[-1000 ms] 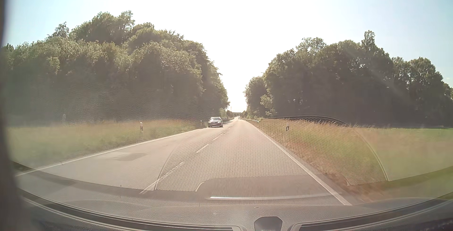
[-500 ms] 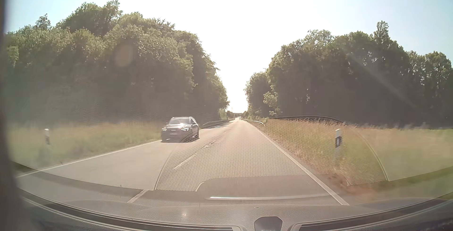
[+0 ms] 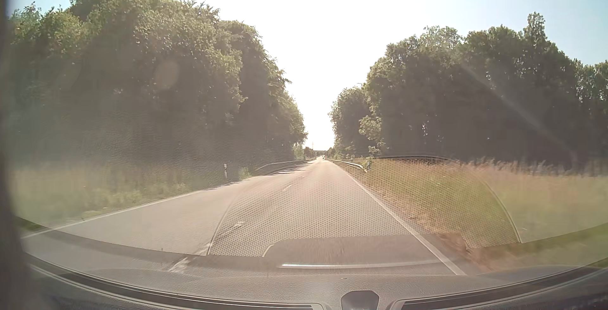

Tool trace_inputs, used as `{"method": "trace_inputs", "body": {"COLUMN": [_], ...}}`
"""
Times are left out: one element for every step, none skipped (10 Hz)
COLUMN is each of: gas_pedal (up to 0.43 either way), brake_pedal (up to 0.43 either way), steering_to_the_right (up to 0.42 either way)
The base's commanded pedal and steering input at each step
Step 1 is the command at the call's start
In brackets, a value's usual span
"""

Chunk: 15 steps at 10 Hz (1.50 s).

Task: Follow the waypoints while adhering to traffic rules and regulations

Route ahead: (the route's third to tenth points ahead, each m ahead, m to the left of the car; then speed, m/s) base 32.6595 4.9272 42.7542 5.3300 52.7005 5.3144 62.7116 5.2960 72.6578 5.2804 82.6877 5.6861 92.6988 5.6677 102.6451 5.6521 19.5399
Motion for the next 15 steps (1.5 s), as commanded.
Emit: {"method": "trace_inputs", "body": {"gas_pedal": [0.319, 0.311, 0.311, 0.299, 0.287, 0.287, 0.280, 0.280, 0.280, 0.280, 0.280, 0.280, 0.280, 0.280, 0.280], "brake_pedal": [0.006, 0.006, 0.006, 0.006, 0.006, 0.006, 0.006, 0.006, 0.006, 0.006, 0.006, 0.006, 0.006, 0.006, 0.006], "steering_to_the_right": [0.000, 0.000, 0.000, 0.000, 0.000, 0.000, 0.000, 0.000, 0.000, 0.000, 0.000, 0.000, 0.000, 0.000, 0.000]}}
